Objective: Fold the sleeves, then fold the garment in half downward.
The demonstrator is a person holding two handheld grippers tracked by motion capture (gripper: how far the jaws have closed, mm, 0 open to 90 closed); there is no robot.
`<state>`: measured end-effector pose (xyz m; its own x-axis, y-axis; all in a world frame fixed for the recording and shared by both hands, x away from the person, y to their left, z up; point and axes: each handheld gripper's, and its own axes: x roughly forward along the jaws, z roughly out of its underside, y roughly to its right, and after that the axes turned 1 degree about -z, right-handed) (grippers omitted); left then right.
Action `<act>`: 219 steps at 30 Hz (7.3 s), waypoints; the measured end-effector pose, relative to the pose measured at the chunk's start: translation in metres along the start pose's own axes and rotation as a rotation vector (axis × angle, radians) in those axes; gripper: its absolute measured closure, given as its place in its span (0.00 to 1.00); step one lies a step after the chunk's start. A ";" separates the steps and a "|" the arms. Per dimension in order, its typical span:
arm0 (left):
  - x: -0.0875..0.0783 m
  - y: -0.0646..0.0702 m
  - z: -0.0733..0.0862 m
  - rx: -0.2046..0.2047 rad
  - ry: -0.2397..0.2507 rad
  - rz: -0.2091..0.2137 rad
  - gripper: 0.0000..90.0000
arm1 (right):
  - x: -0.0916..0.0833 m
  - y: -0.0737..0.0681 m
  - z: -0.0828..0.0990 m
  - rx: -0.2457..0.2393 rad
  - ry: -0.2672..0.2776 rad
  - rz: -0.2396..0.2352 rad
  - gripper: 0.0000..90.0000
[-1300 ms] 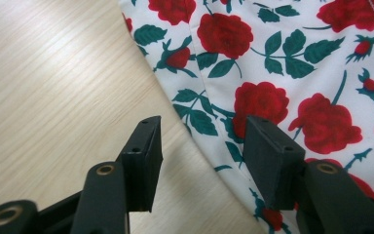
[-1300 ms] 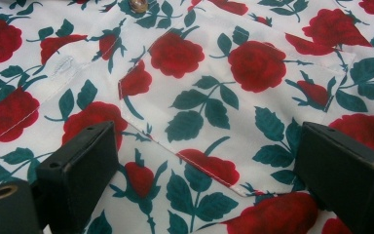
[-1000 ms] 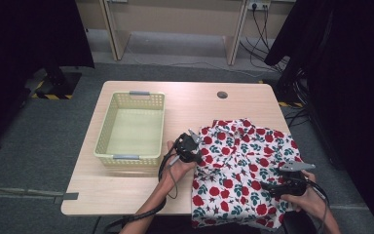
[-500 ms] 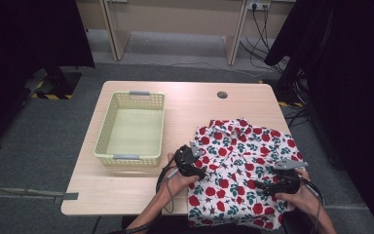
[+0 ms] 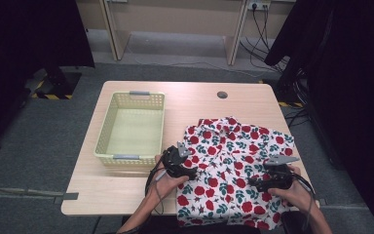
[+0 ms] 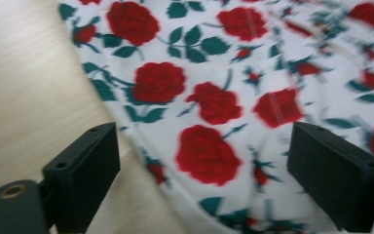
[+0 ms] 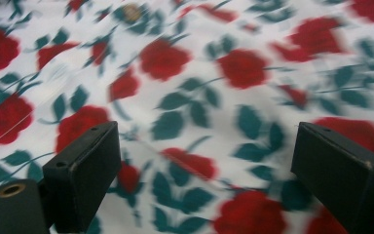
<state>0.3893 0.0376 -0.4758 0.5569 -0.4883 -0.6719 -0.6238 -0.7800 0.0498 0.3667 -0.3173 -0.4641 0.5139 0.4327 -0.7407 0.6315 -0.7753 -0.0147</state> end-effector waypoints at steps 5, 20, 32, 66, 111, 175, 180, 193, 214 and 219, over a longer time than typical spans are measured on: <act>-0.008 0.007 0.001 -0.025 0.015 0.059 0.04 | -0.024 0.025 -0.002 0.061 0.049 0.108 0.12; -0.016 0.011 0.030 0.072 -0.017 0.030 0.00 | -0.018 0.098 0.008 0.254 0.013 0.267 0.20; -0.016 0.012 0.030 0.072 -0.019 0.021 0.00 | -0.006 0.102 0.012 0.226 0.048 0.217 0.58; -0.016 0.012 0.030 0.072 -0.019 0.021 0.00 | -0.015 0.042 -0.048 0.021 0.153 0.098 0.50; -0.016 0.012 0.030 0.074 -0.021 0.021 0.00 | 0.041 0.030 -0.094 -0.098 0.049 0.007 0.87; -0.036 0.009 0.048 0.055 -0.012 0.039 0.01 | -0.005 -0.009 0.002 0.059 0.042 -0.052 0.14; -0.038 0.009 0.049 0.058 -0.012 0.035 0.01 | -0.004 -0.010 0.005 0.060 0.033 -0.052 0.13; -0.037 0.013 0.040 0.015 0.041 0.074 0.01 | -0.007 -0.003 0.003 0.079 0.043 -0.043 0.12; 0.000 0.019 -0.027 0.089 -0.009 0.030 0.01 | -0.005 0.028 -0.015 0.092 0.067 -0.003 0.05; 0.012 0.008 -0.042 0.058 -0.018 -0.013 0.02 | 0.003 0.042 -0.026 0.096 0.049 0.023 0.05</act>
<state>0.4143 0.0092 -0.4522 0.5557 -0.4708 -0.6852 -0.6477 -0.7619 -0.0017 0.4101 -0.3368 -0.4497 0.5569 0.4341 -0.7081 0.5618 -0.8248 -0.0639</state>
